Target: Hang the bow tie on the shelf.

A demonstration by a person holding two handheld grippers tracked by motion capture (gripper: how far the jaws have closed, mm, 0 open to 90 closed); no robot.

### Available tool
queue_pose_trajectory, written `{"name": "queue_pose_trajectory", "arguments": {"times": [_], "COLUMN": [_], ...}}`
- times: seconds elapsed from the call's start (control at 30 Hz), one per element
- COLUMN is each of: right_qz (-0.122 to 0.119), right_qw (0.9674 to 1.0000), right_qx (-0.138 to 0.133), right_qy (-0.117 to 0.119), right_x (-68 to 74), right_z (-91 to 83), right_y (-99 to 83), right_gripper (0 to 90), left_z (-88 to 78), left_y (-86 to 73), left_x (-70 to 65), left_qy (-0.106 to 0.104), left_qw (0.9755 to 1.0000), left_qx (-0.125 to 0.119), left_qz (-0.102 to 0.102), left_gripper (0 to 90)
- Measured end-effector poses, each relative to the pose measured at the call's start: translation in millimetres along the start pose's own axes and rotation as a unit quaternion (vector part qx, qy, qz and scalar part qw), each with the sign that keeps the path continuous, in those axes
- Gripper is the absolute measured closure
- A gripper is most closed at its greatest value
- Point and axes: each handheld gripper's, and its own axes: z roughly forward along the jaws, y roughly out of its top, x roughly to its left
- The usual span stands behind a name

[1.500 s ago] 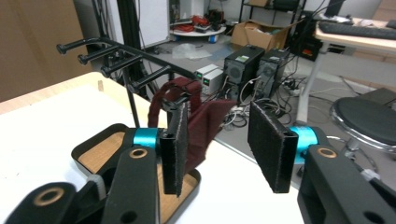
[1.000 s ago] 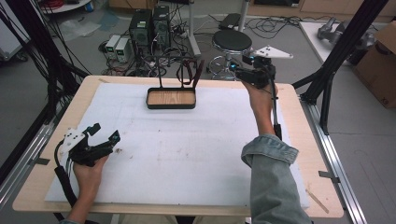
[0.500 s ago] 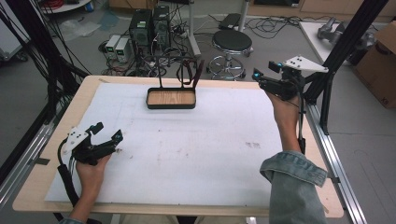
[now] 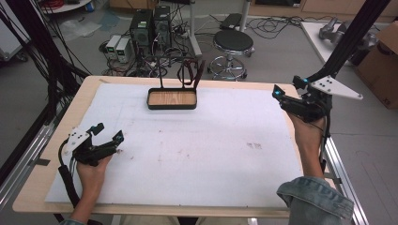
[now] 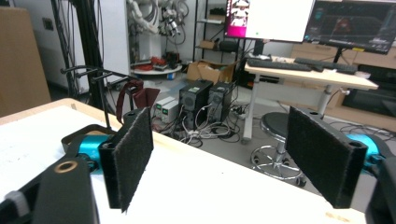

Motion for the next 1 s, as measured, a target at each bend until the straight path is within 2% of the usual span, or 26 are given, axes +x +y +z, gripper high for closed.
{"name": "queue_pose_trajectory", "arguments": {"times": [0.27, 0.3, 0.33, 0.47, 0.5, 0.53, 0.63, 0.67, 0.73, 0.77, 0.8, 0.83, 0.87, 1.0], "right_qz": [0.013, 0.013, 0.016, 0.024, 0.024, 0.030, 0.034, 0.041, 0.047, 0.047, 0.054, 0.054, 0.064, 0.081], "right_qw": [0.9997, 0.9997, 0.9995, 0.9992, 0.9992, 0.9989, 0.9986, 0.9983, 0.9981, 0.9981, 0.9978, 0.9978, 0.9975, 0.9965], "right_qx": [-0.019, -0.019, -0.023, -0.027, -0.027, -0.028, -0.029, -0.027, -0.025, -0.025, -0.023, -0.023, -0.019, -0.014], "right_qy": [-0.010, -0.010, -0.012, -0.018, -0.018, -0.024, -0.027, -0.029, -0.031, -0.031, -0.029, -0.029, -0.022, -0.017], "right_x": [1.4, 1.4, 0.1, -1.6, -1.6, -2.3, -2.7, -2.2, -0.6, -0.6, 2.0, 2.0, 3.9, 9.3], "right_z": [-37.3, -37.3, -46.2, -59.7, -59.7, -65.9, -70.0, -73.4, -76.0, -76.0, -77.2, -77.2, -76.4, -72.6], "right_y": [-22.6, -22.6, -32.0, -51.1, -51.1, -63.8, -74.3, -86.2, -97.6, -97.6, -110.2, -110.2, -121.7, -142.2], "right_gripper": [18.2, 18.2, 17.0, 15.8, 15.8, 15.0, 14.5, 13.7, 13.5, 13.5, 13.2, 13.2, 12.5, 12.3], "left_z": [-0.6, -0.6, -0.8, -0.8, -0.8, -0.8, -0.9, -1.0, -1.1, -1.1, -1.2, -1.3, -1.1, -1.1], "left_y": [0.3, 0.3, 0.3, 0.3, 0.3, 0.3, 0.3, 0.3, 0.4, 0.4, 0.4, 0.5, 0.4, 0.3], "left_x": [-0.1, -0.1, 0.1, -0.2, -0.2, -0.3, -0.3, -0.3, -0.3, -0.3, -0.2, -0.1, -0.1, -0.1], "left_qy": [0.001, 0.001, 0.002, 0.003, 0.003, 0.004, 0.004, 0.005, 0.006, 0.006, 0.006, 0.006, 0.007, 0.009], "left_qw": [1.0000, 1.0000, 1.0000, 1.0000, 1.0000, 1.0000, 1.0000, 1.0000, 1.0000, 1.0000, 1.0000, 1.0000, 1.0000, 1.0000], "left_qx": [0.000, 0.000, 0.000, 0.001, 0.001, 0.002, 0.002, 0.002, 0.001, 0.001, 0.001, 0.001, 0.001, 0.003], "left_qz": [0.000, 0.000, 0.000, 0.001, 0.001, 0.001, 0.002, 0.002, 0.001, 0.001, 0.001, 0.002, 0.002, 0.002], "left_gripper": [16.0, 16.0, 16.0, 16.0, 16.0, 16.0, 16.0, 16.0, 16.0, 16.0, 16.0, 16.0, 16.0, 16.0]}}
